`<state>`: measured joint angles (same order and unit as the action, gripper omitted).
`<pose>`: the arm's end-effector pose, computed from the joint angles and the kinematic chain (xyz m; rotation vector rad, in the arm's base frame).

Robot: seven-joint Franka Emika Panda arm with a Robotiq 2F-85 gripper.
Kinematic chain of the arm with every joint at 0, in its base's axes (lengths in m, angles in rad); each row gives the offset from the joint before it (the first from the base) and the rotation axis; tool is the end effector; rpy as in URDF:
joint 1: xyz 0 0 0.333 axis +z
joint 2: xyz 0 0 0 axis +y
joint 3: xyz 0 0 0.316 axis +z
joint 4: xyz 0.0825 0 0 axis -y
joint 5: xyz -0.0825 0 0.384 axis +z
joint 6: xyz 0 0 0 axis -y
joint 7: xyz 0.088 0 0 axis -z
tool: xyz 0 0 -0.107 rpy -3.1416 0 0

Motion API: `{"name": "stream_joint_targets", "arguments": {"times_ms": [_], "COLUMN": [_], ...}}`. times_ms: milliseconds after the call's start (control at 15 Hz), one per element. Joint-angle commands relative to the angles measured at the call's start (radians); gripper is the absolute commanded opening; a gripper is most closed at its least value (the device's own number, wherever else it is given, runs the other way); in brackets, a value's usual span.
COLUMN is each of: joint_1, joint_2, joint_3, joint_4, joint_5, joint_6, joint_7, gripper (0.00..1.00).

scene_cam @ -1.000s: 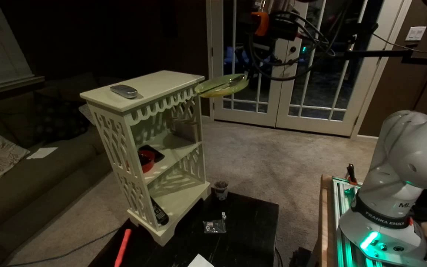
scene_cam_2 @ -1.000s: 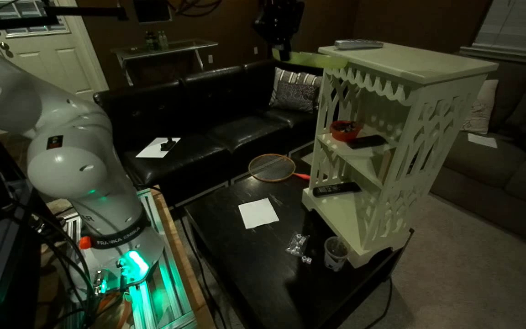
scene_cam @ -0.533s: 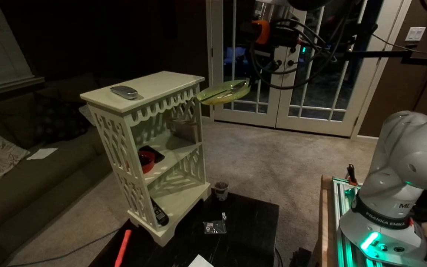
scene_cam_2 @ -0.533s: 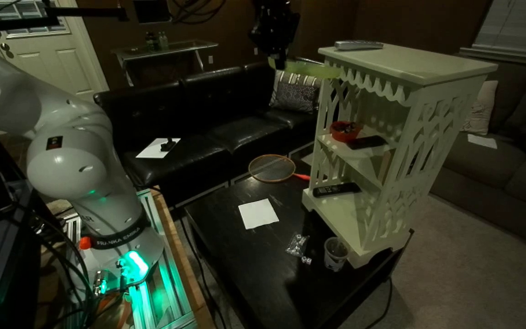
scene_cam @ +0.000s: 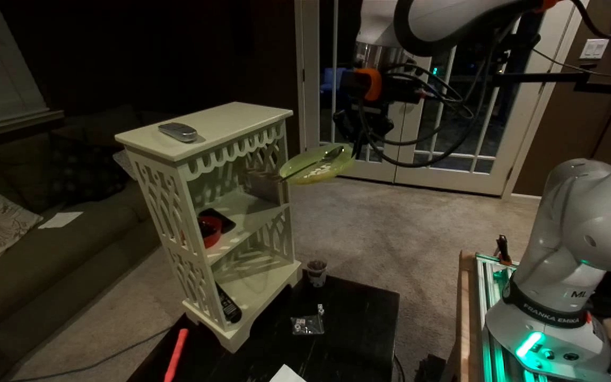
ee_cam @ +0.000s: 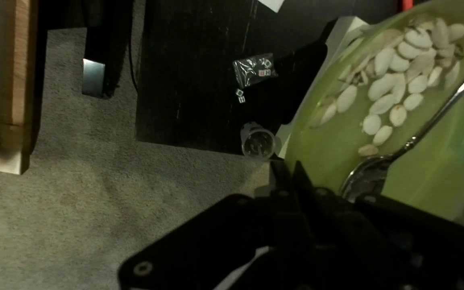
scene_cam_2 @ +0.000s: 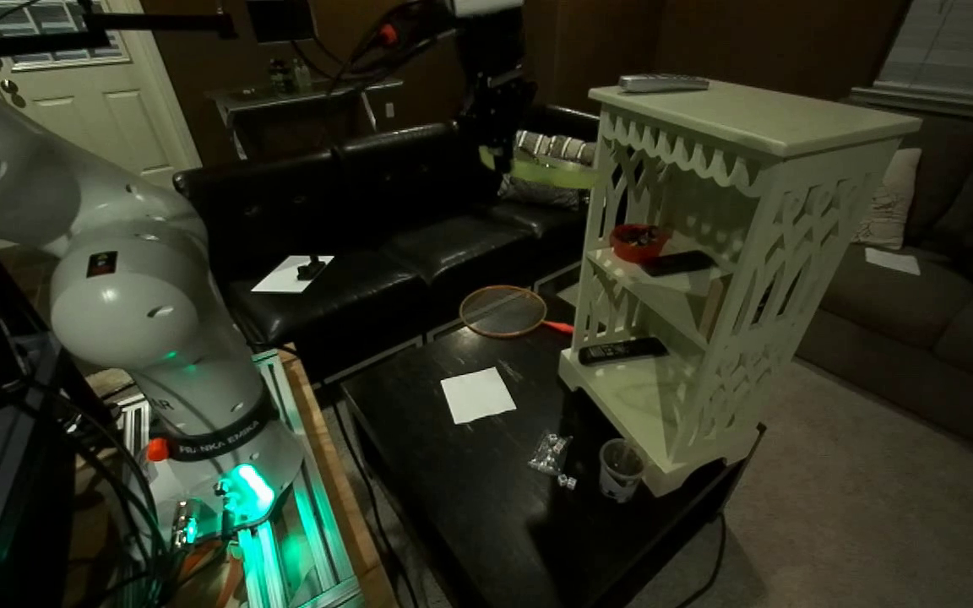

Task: Put the yellow bowl in the top shelf

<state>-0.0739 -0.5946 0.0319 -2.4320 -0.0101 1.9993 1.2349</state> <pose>0.3873 -0.0155 0.5279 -2.4610 1.8275 -0.2293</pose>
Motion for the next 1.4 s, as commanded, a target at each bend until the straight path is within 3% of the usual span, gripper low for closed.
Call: {"name": "stream_joint_targets", "arguments": {"times_ms": [0, 267, 600, 933, 1067, 1200, 1267, 1333], "joint_1": [0.005, -0.011, -0.018, -0.06, -0.109, -0.167, -0.102, -0.11], "joint_2": [-0.043, -0.023, 0.063, 0.237, 0.314, 0.359, 0.306, 0.326], "joint_3": [-0.01, 0.018, 0.07, 0.14, 0.174, 0.195, 0.155, 0.152], "joint_4": [-0.111, -0.233, -0.346, -0.334, -0.31, -0.276, -0.321, -0.313], "joint_5": [0.093, 0.167, 0.173, 0.137, 0.103, 0.063, 0.102, 0.094], "joint_6": [0.075, 0.304, 0.618, 0.881, 0.948, 0.925, 0.915, 0.916], "joint_7": [-0.073, -0.024, 0.016, 0.097, 0.143, 0.192, 0.133, 0.138], "gripper": [0.01, 0.01, 0.01, 0.01, 0.01, 0.01, 0.01, 0.04]}}
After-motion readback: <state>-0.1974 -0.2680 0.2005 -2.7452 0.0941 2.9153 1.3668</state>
